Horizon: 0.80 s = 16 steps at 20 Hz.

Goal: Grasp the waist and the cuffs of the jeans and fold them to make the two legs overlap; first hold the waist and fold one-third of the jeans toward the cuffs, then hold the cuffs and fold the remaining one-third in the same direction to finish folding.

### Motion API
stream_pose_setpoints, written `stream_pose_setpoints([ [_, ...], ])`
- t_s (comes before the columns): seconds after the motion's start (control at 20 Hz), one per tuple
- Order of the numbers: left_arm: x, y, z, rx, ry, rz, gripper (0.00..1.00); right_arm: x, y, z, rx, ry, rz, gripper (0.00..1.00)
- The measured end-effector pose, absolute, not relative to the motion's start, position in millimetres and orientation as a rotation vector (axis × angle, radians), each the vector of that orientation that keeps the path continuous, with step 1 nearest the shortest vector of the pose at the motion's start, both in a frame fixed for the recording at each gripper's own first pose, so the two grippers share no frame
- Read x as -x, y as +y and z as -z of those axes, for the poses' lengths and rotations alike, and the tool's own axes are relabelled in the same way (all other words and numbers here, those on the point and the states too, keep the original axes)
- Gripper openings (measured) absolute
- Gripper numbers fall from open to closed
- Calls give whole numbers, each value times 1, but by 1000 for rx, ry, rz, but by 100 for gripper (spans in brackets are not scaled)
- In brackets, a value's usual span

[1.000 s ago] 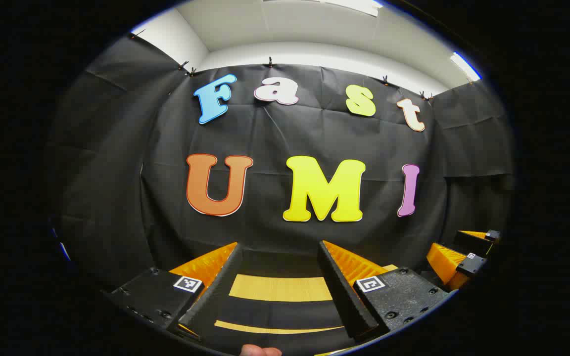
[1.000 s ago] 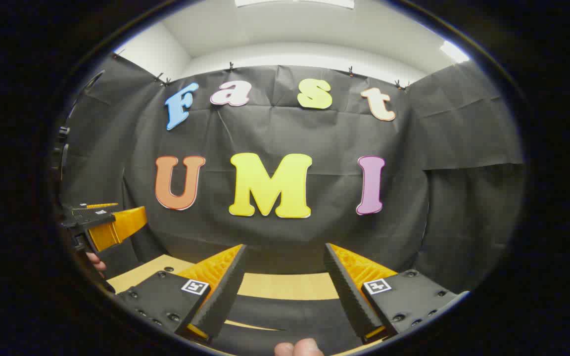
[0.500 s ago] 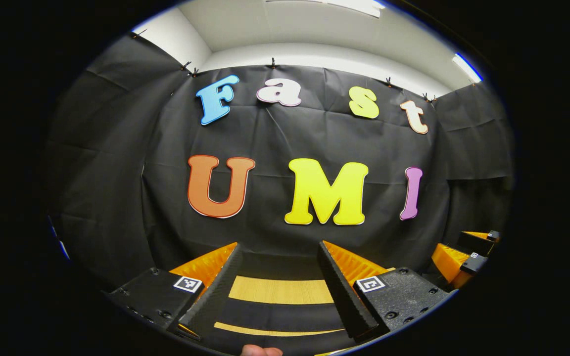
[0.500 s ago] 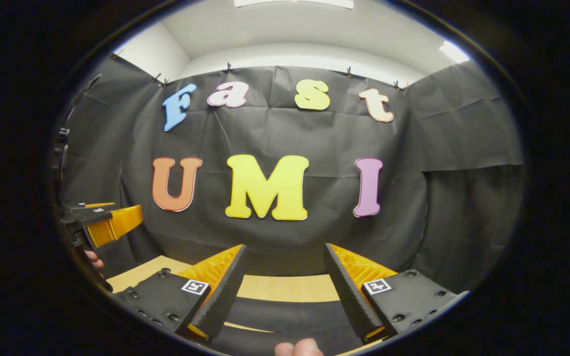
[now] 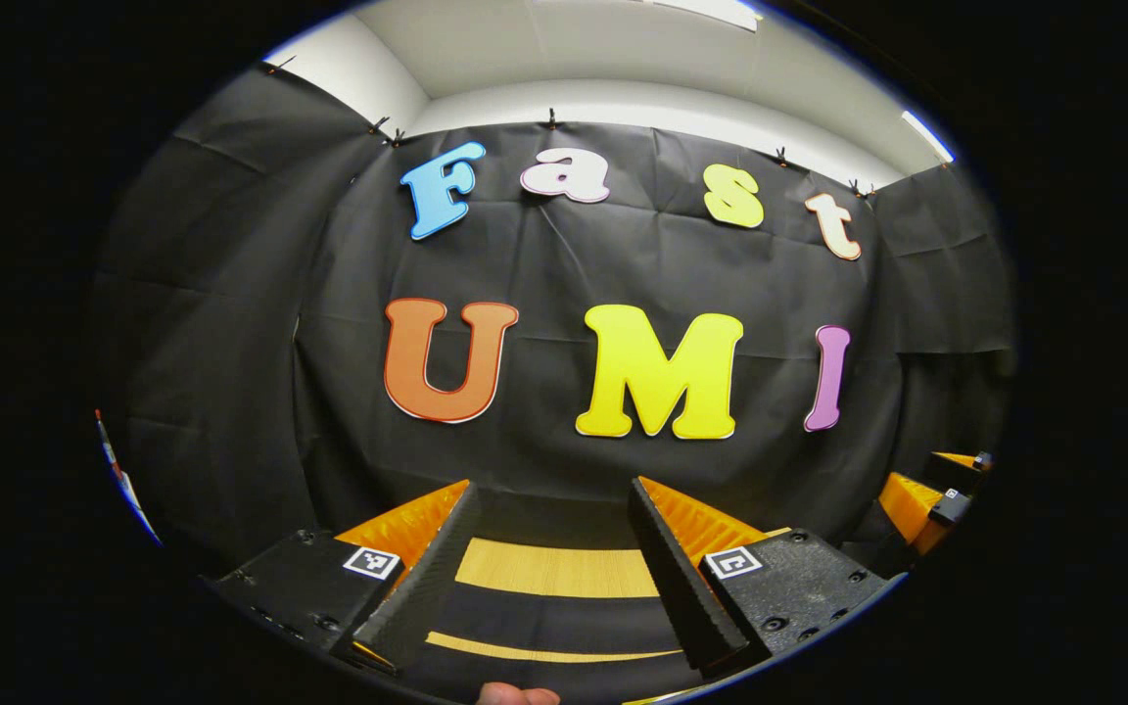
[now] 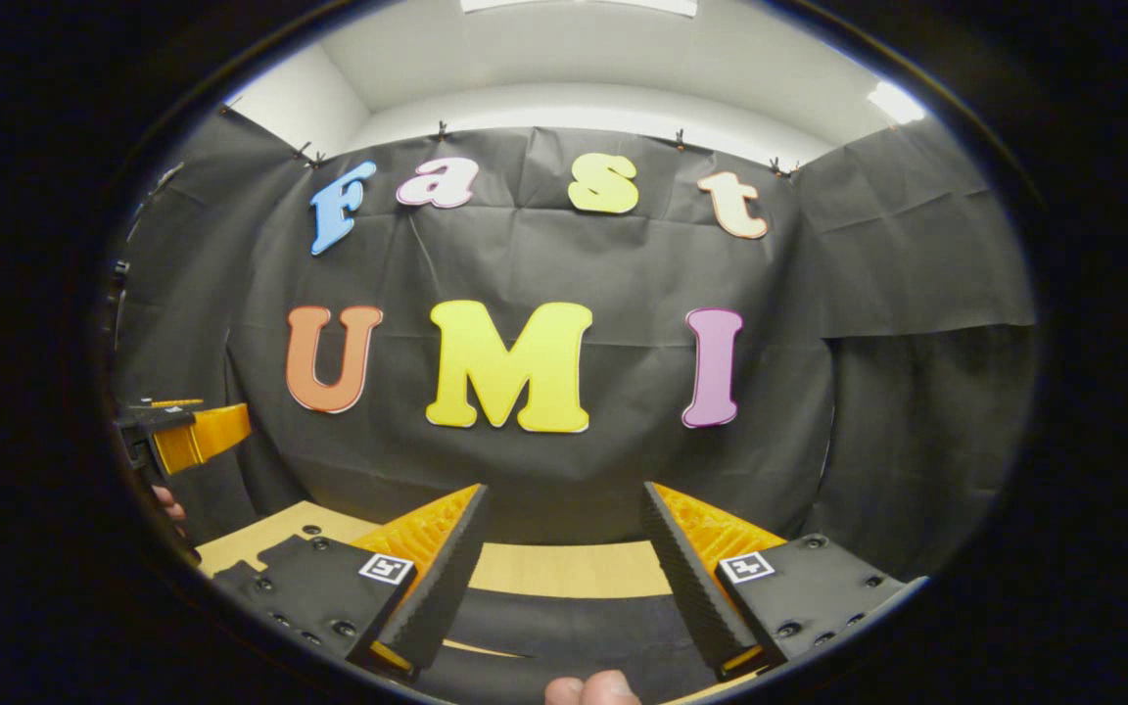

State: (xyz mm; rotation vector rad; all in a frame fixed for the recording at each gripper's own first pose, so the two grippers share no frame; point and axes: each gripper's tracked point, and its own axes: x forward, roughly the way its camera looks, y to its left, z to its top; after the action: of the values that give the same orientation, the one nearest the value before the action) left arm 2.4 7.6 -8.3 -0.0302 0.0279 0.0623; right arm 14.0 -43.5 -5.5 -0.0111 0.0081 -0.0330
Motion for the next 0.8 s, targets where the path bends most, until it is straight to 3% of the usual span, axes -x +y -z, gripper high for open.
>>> stream_pose_setpoints([
  [0.05,-1,10,8,38,29,-68,97,-14,-45,9,15,13,30,96],
  [0.15,1,15,11,43,26,-75,100,-14,-50,11,26,18,30,97],
  [0.45,2,43,53,114,141,-88,97,-15,-91,64,-26,171,40,97],
  [0.8,35,112,120,242,286,-192,99,-1,-159,111,-9,301,122,96],
])
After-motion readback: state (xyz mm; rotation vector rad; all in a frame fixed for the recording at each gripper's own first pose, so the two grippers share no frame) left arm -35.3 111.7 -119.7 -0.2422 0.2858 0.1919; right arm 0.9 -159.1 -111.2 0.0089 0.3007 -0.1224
